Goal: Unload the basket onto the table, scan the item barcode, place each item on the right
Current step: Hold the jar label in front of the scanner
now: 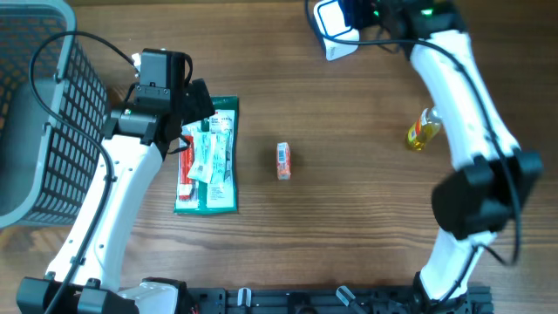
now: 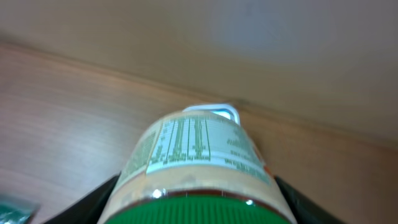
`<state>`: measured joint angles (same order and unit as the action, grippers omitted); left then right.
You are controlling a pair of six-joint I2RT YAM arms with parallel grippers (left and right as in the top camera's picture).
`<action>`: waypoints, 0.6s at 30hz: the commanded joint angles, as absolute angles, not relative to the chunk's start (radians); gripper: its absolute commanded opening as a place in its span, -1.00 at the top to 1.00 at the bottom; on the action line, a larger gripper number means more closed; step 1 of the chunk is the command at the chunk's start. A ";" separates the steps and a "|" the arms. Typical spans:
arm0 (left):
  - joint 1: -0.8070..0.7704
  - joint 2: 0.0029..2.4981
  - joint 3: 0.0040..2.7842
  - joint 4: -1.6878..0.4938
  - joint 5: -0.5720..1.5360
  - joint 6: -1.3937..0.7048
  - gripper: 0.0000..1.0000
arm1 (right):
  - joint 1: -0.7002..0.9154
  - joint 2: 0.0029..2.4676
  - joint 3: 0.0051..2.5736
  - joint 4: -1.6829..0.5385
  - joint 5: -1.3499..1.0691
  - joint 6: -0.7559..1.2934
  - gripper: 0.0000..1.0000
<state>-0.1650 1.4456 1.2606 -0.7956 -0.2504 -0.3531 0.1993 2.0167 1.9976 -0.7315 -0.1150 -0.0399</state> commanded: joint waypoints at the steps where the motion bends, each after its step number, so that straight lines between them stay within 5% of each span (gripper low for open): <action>1: -0.161 1.446 1.264 -0.794 -0.263 -0.351 -1.00 | 0.199 1.969 1.988 -1.143 -0.130 0.131 0.77; 4: -0.160 1.446 1.264 -0.794 -0.263 -0.351 -1.00 | 0.202 2.010 1.956 -1.502 -0.129 0.164 0.76; 18: -0.161 1.446 1.264 -0.794 -0.263 -0.351 -1.00 | 0.291 1.877 1.437 -1.177 -0.053 0.243 0.85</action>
<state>-0.1650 1.4456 1.2606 -0.7963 -0.2504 -0.3531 0.2913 1.9697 1.5043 -1.2236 -0.0917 0.1989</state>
